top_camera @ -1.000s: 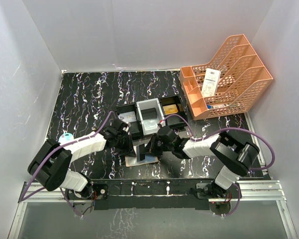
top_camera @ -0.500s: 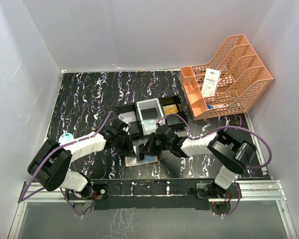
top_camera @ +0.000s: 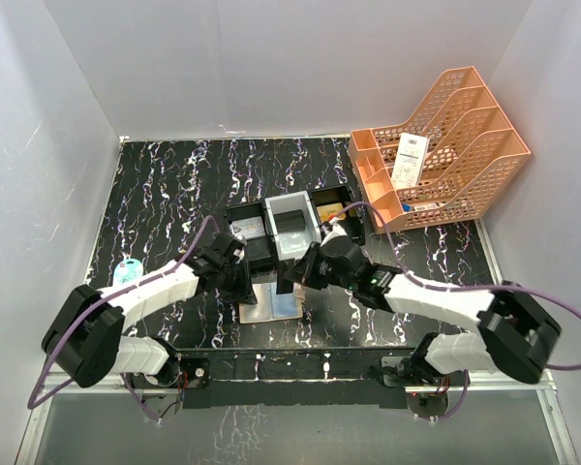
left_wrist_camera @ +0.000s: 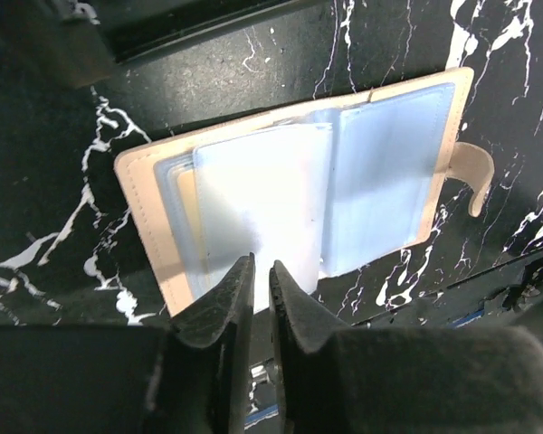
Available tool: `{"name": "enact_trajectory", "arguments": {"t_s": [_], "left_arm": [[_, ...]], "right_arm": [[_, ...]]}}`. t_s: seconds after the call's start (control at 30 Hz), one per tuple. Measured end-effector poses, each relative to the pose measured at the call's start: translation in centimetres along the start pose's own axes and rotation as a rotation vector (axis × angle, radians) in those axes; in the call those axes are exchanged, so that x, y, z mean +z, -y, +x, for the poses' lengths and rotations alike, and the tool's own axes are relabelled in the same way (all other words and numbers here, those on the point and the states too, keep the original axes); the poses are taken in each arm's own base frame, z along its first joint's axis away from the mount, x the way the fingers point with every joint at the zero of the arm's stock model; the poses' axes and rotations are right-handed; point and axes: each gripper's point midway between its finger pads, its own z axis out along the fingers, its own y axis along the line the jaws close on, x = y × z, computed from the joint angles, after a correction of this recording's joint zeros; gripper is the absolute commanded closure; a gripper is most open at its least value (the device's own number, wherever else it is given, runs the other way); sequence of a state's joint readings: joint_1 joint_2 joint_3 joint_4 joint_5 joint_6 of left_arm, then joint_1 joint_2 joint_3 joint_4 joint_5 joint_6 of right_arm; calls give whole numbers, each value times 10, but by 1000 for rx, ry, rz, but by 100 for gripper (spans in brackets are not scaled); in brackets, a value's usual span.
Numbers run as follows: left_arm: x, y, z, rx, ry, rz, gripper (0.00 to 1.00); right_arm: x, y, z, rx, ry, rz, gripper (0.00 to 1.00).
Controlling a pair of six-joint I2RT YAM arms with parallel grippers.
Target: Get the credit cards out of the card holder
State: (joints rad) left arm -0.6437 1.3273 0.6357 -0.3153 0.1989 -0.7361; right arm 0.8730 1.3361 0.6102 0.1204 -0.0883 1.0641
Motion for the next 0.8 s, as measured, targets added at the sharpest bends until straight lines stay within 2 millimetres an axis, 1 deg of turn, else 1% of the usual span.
{"name": "enact_trajectory", "arguments": {"t_s": [0.1,0.13,0.23,0.3,0.4,0.57,0.63,0.73,0.8], "left_arm": [[-10,-1,-3,-1,35,-9,73],[-13,-1,-5,0,47,-10,66],[-28,2,-13,5,98,-14,53],[-38,3,-21,6,136,-28,40],[-53,1,-31,13,194,-59,26],[-73,-11,-40,25,272,-131,4],[-79,-17,-43,37,290,-165,1],[-87,-27,-49,50,307,-213,1],[-92,-35,-57,41,319,-232,1]], "right_arm": [[-21,-17,-24,-68,112,-38,100],[-26,-19,-31,-92,143,-37,100],[-34,-17,-47,-165,214,2,100],[-36,-14,-57,-214,248,48,100],[-36,-15,-72,-275,280,111,100],[-25,-25,-101,-358,310,196,100],[-18,-23,-110,-375,307,226,100],[-8,-11,-122,-388,289,283,100],[-1,-3,-126,-392,266,311,100]]}}
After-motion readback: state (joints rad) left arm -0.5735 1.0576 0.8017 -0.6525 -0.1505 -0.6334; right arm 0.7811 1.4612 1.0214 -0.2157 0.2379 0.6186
